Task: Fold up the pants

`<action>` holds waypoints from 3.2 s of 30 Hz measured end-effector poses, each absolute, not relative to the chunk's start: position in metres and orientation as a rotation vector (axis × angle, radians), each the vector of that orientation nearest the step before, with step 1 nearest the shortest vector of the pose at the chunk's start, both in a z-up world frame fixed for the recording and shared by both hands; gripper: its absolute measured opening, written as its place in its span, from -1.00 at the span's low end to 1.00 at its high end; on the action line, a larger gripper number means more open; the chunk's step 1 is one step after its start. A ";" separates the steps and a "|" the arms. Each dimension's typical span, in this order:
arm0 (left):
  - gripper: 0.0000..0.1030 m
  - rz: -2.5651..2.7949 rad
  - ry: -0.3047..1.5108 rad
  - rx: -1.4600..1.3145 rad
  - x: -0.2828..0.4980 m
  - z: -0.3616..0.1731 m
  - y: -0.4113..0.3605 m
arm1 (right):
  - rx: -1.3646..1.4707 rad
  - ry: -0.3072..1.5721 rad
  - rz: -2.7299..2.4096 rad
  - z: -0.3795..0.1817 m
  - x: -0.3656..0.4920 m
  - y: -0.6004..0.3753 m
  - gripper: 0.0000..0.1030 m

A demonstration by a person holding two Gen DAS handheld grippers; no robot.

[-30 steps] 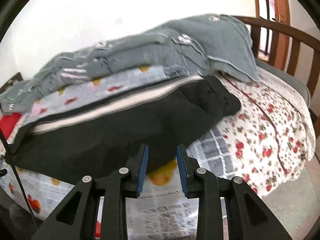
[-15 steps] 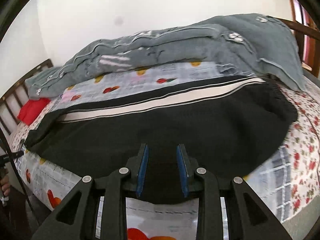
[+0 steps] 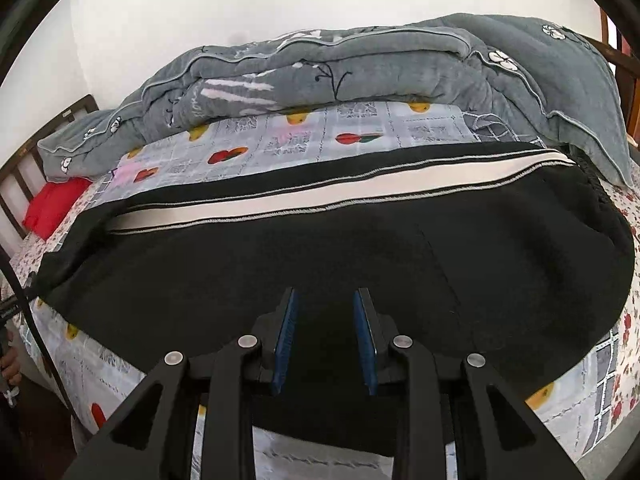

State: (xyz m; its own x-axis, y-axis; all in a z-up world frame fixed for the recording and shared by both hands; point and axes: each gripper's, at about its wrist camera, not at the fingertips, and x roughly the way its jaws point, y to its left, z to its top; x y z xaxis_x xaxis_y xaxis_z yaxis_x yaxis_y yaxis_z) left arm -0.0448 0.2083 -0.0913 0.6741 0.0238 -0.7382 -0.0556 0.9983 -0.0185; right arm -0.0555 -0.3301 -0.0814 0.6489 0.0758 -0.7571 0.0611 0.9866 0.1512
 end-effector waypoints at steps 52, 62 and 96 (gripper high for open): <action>-0.61 0.145 0.737 -0.198 0.154 -0.087 0.262 | 0.187 0.966 -0.115 -0.103 -0.032 -0.319 -0.44; -0.31 0.256 0.817 -0.175 0.168 -0.110 0.265 | 0.060 0.892 -0.096 -0.080 -0.004 -0.334 -0.17; 0.36 0.126 0.863 -0.146 0.105 -0.092 0.207 | -0.442 0.962 0.195 -0.158 0.190 -0.338 -1.00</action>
